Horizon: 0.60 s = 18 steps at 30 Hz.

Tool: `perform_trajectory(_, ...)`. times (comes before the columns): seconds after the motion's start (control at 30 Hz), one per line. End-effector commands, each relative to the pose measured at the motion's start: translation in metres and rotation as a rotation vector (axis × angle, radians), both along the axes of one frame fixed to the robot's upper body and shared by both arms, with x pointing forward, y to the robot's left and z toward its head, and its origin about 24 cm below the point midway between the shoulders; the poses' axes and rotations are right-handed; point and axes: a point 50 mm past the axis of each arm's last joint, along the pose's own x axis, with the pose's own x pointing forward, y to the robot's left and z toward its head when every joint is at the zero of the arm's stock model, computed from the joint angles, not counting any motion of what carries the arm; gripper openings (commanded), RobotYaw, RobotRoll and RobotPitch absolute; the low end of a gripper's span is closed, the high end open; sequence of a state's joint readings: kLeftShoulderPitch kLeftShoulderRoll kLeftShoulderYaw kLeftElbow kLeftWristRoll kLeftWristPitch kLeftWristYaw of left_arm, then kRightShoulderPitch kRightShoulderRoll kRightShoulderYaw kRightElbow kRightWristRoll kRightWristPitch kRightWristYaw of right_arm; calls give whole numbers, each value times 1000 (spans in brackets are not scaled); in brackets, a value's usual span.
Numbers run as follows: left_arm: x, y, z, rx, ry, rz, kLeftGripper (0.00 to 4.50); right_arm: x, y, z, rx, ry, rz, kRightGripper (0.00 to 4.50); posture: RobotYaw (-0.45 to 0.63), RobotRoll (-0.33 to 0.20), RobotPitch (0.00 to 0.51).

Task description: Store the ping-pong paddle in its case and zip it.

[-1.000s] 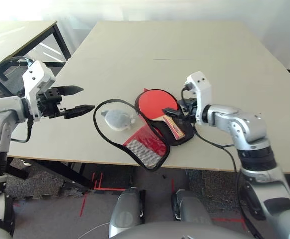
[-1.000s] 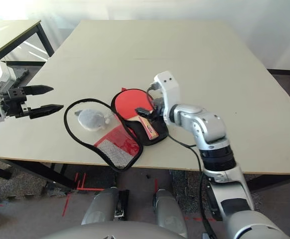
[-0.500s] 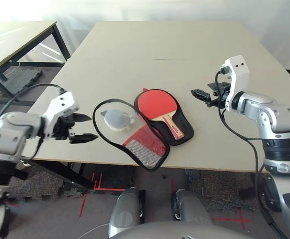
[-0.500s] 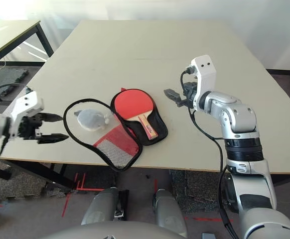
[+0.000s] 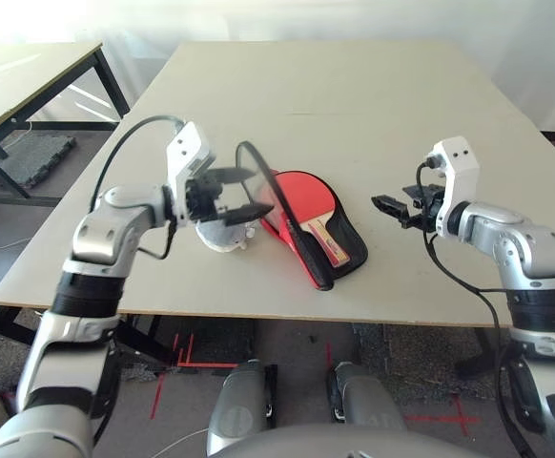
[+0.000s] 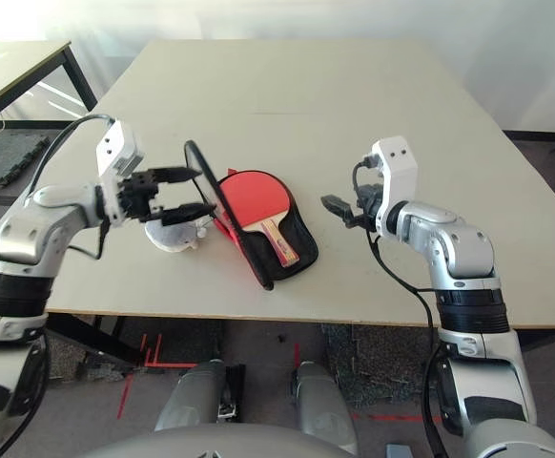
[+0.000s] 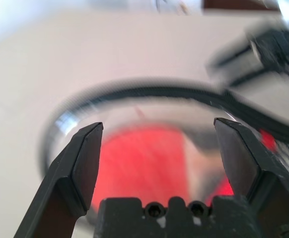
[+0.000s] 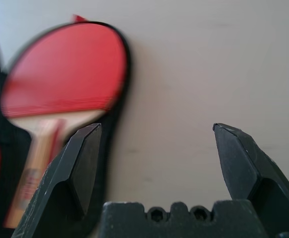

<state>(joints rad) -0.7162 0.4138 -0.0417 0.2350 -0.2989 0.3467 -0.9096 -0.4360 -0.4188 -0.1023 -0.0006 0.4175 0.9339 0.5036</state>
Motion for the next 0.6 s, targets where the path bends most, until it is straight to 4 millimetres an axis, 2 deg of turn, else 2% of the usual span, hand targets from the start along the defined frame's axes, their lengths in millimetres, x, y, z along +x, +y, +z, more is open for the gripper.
perform_trajectory(0.03, 11, -10, -2, 10, -33, 25, 4500, -7, -2, -6, 49, 31, -8, 4450, 53, 0, 30)
perform_trajectory(0.2, 15, -20, -6, 26, -38, -19, 4500, -14, -5, -10, 130, 45, -17, 4450, 37, 0, 34)
perform_trajectory(0.33, 14, -20, -8, 37, -18, -44, 4500, -17, -6, -12, 147, 60, -15, 4450, 32, 0, 36)
perform_trajectory(0.47, -1, -9, -15, 84, 67, -162, 4500, -25, 4, -22, 179, 103, 31, 4450, 44, 0, 36)
perform_trajectory(0.6, -12, 0, -18, 111, 107, -181, 4500, -28, 12, -31, 186, 139, 53, 4450, 61, 0, 35)
